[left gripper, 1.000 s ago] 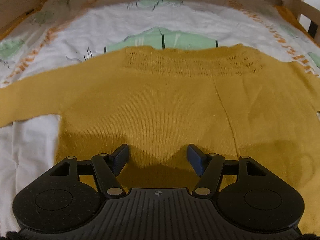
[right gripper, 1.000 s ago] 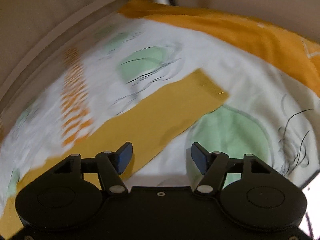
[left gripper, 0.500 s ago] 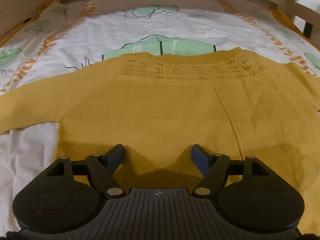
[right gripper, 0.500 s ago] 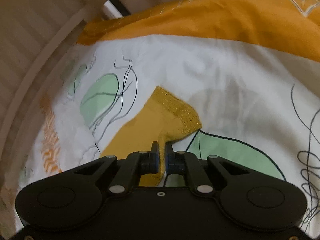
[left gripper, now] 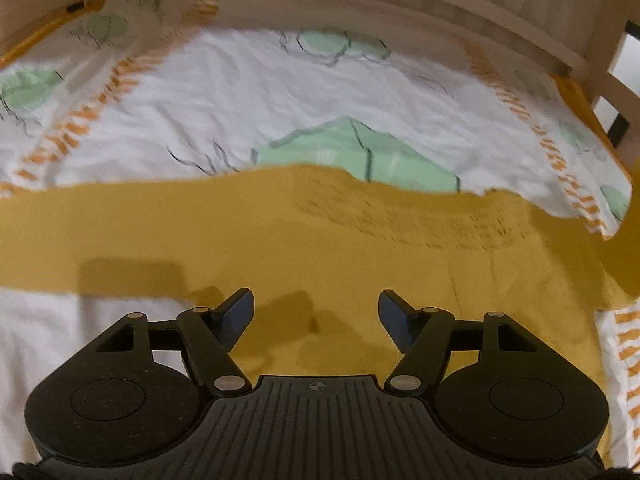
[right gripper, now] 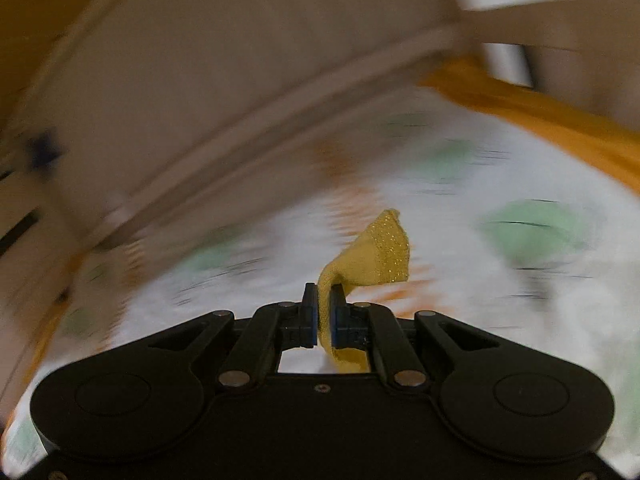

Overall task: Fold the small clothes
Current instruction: 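Carry the cuff across the sweater body with the right gripper and release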

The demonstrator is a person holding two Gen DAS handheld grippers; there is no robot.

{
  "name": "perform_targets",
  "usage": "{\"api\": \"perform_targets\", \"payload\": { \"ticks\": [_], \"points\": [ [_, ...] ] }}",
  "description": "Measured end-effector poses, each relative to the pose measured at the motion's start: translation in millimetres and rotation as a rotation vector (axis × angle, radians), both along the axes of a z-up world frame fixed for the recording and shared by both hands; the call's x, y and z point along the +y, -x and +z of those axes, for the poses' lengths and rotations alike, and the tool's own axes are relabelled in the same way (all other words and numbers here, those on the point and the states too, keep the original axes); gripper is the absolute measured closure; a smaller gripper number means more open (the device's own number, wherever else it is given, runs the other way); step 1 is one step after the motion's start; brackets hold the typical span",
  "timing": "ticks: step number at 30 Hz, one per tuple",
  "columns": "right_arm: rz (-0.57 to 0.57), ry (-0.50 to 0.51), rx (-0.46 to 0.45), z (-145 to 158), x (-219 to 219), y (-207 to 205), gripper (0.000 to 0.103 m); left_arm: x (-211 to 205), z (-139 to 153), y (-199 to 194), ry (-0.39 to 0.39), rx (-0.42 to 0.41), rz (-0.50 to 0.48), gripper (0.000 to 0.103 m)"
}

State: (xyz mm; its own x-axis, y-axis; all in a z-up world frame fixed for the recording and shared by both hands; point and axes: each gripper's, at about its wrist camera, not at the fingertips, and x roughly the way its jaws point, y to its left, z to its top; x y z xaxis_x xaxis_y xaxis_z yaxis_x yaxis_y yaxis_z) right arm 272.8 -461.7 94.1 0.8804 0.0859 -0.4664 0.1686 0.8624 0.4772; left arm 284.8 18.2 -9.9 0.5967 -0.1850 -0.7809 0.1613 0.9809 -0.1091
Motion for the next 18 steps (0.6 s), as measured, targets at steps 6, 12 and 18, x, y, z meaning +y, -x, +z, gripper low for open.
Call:
{"api": "perform_targets", "payload": {
  "ticks": [6,12,18],
  "points": [
    [0.288,-0.016,-0.046,5.0,153.7,-30.0,0.091,43.3,0.7,-18.4,0.051,0.002,0.091,0.035],
    [0.52,0.001,0.056,-65.0,292.8,-54.5,0.091,80.2,6.1,-31.2,0.079,-0.006,0.175,0.035],
    [0.626,0.048,0.164,-120.9,351.6,-44.6,0.08,90.8,7.4,-39.2,0.075,-0.02,0.197,0.035]
  ]
}}
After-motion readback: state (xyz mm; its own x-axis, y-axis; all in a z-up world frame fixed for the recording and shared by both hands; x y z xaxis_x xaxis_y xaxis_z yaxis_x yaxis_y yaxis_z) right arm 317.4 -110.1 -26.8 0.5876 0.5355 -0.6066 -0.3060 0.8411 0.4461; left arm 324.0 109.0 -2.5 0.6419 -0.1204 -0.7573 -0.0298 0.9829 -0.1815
